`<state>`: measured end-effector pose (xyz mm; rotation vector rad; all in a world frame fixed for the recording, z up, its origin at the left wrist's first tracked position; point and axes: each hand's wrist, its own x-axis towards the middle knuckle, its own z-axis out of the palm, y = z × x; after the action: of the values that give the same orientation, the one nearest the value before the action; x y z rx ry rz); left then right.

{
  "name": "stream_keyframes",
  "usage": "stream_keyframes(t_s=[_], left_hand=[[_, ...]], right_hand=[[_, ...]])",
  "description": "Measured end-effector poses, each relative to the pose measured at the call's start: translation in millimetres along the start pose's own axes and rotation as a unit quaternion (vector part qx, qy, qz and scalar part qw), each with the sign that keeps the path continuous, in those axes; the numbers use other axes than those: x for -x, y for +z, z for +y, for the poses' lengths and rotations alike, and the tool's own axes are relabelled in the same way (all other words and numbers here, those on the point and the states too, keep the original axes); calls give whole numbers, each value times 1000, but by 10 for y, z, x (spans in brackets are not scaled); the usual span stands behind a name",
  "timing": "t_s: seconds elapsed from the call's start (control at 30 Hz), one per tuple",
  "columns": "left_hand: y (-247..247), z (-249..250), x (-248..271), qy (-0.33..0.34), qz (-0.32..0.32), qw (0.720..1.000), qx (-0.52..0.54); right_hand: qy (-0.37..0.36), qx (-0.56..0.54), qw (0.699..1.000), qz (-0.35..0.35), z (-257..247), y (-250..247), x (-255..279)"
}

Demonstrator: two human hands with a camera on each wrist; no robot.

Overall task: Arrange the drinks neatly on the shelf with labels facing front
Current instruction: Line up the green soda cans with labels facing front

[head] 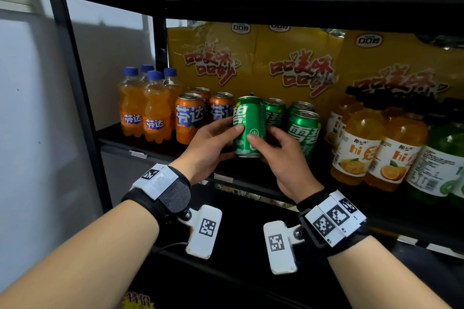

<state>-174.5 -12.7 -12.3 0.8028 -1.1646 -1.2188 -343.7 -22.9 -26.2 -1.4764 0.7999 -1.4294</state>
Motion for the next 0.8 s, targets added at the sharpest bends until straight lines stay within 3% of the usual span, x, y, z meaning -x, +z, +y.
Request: stream_keyframes(t_s=[0.3,0.6,0.8], left_hand=[[22,38,-17,-10,1,1000,-12],[47,-6,5,19,5,999,-45],[55,37,2,-13,-3,999,-32]], right_hand=[[-22,-13,1000,16,45,11,-13],[-26,18,999,-32,40,-16,-8],[-32,13,999,-23,49,-14,-4]])
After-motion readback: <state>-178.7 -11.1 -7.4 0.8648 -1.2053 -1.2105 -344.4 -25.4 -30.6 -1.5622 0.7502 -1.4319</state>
